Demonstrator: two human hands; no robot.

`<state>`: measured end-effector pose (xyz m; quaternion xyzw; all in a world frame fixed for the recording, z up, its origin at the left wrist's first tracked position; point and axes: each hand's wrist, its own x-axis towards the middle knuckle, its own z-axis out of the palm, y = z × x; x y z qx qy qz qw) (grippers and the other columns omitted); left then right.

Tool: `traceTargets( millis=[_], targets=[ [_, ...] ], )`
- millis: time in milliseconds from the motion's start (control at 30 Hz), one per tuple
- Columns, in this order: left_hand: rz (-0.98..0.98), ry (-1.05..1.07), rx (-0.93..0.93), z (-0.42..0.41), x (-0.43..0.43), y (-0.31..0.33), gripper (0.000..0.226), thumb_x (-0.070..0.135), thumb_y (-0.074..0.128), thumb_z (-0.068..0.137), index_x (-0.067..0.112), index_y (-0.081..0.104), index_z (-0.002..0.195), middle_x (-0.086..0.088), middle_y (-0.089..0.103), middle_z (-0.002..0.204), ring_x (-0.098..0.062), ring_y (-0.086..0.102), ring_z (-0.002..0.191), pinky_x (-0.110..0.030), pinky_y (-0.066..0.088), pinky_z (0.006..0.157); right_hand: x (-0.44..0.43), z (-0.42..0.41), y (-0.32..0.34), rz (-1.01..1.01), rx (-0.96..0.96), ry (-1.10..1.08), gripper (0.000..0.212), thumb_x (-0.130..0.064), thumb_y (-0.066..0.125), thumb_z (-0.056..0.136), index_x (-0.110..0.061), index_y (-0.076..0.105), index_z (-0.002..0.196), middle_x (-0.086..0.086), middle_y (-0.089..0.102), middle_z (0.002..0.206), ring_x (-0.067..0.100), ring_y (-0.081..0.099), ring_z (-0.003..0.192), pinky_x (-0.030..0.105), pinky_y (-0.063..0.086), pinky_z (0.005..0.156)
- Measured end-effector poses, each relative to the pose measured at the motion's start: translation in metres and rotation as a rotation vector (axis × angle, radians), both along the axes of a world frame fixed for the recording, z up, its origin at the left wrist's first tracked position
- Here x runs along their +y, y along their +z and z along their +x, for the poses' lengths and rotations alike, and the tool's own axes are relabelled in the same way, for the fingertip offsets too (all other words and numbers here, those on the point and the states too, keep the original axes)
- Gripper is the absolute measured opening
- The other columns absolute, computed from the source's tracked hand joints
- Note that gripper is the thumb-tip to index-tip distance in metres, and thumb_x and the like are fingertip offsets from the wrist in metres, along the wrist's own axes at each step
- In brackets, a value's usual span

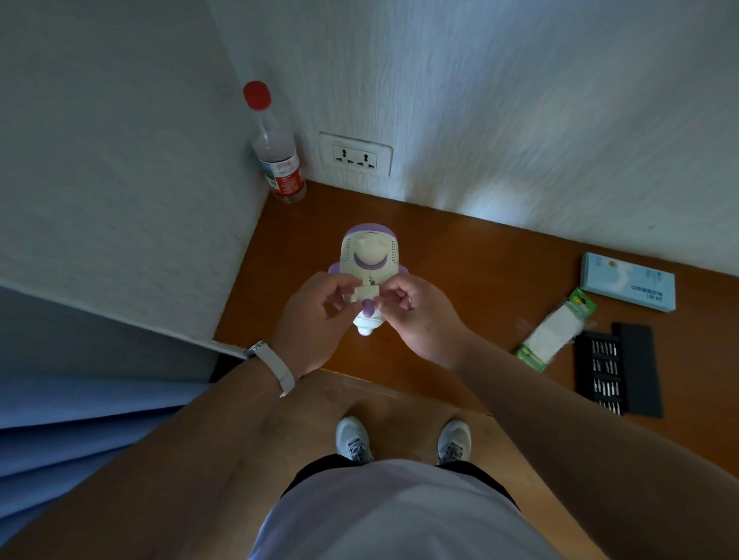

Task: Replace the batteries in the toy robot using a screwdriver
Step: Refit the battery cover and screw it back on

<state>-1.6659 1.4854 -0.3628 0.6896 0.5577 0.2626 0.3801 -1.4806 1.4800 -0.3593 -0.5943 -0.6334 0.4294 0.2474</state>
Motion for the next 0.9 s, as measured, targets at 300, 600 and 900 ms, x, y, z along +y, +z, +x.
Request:
traceTargets(
  millis=[300, 600, 900],
  targets=[
    [0.039, -0.007, 0.063, 0.000, -0.001, -0.006, 0.034, 0.018, 0.067, 0.094, 0.016, 0.061, 0.128, 0.008, 0.054, 0.105, -0.006, 0.058, 0.092, -0.016, 0.048, 0.079, -0.005, -0.001, -0.009, 0.115, -0.017, 0.020, 0.026, -0.016, 0.069, 0.089, -0.020, 0.055, 0.111, -0.003, 0.062, 0.092, 0.014, 0.063, 0.083, 0.033, 0.056, 0.069],
    [0.086, 0.002, 0.108, -0.002, -0.002, -0.013, 0.036, 0.020, 0.067, 0.095, 0.020, 0.060, 0.130, 0.005, 0.057, 0.110, -0.010, 0.060, 0.093, -0.024, 0.055, 0.082, -0.007, 0.003, -0.017, 0.258, -0.089, 0.104, 0.038, -0.019, 0.069, 0.089, -0.018, 0.057, 0.125, -0.001, 0.059, 0.105, 0.006, 0.057, 0.086, 0.016, 0.051, 0.069],
    [0.137, -0.106, 0.196, -0.004, -0.004, -0.018, 0.052, 0.026, 0.069, 0.094, 0.018, 0.053, 0.142, -0.005, 0.054, 0.130, -0.017, 0.059, 0.110, -0.029, 0.057, 0.089, -0.008, 0.013, -0.014, 0.332, -0.179, 0.203, 0.044, -0.026, 0.066, 0.091, -0.014, 0.051, 0.131, 0.001, 0.060, 0.117, 0.009, 0.060, 0.094, 0.023, 0.057, 0.077]
  ],
)
